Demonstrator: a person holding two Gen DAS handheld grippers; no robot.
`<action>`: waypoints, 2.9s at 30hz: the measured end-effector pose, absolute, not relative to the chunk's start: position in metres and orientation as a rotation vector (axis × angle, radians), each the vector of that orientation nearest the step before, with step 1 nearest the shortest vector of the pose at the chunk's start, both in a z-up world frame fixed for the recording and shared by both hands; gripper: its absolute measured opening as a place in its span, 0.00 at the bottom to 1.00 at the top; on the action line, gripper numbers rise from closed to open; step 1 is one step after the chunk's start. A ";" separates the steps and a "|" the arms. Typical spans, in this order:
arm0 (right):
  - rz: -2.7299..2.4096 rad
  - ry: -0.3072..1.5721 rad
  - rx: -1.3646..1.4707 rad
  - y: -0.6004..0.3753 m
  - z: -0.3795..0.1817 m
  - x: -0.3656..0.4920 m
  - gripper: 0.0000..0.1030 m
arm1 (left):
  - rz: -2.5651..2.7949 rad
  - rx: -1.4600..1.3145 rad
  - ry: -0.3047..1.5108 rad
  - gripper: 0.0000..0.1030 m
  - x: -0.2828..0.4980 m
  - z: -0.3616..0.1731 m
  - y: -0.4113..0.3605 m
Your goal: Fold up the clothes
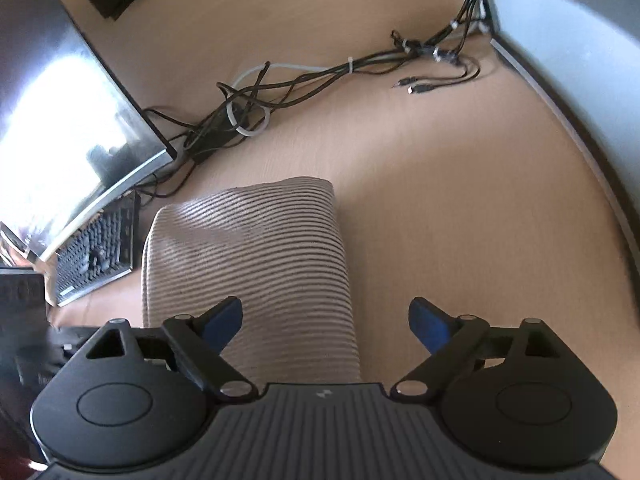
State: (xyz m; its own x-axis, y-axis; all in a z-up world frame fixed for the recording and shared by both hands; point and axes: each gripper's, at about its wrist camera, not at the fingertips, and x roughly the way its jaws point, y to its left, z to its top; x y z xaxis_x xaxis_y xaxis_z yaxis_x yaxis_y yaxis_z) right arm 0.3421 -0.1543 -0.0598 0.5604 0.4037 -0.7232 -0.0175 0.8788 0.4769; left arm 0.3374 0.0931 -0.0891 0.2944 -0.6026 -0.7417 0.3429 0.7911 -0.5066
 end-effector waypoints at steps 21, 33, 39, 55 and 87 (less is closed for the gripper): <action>0.333 0.975 0.383 -0.136 -0.056 0.348 0.73 | -0.644 -0.203 1.067 0.74 0.332 -0.084 0.109; 0.349 0.985 0.485 -0.146 -0.066 0.329 0.79 | -0.679 -0.228 1.154 0.79 0.338 -0.091 0.087; 0.278 0.926 0.400 -0.155 -0.055 0.350 0.73 | -0.670 -0.241 1.072 0.70 0.377 -0.089 0.064; 0.202 0.729 0.178 -0.179 -0.027 0.411 0.77 | -0.590 -0.125 0.697 0.71 0.395 -0.003 0.038; 0.241 0.763 0.567 -0.204 -0.068 0.485 0.57 | -0.592 -0.184 0.824 0.79 0.485 -0.072 0.004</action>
State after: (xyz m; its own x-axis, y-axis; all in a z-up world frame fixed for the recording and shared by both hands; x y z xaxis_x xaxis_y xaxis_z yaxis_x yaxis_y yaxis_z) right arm 0.4847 -0.2043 -0.0683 0.7051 0.4033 -0.5833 -0.0046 0.8252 0.5648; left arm 0.4848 0.0043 -0.0723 0.5291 -0.5618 -0.6360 0.4234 0.8243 -0.3759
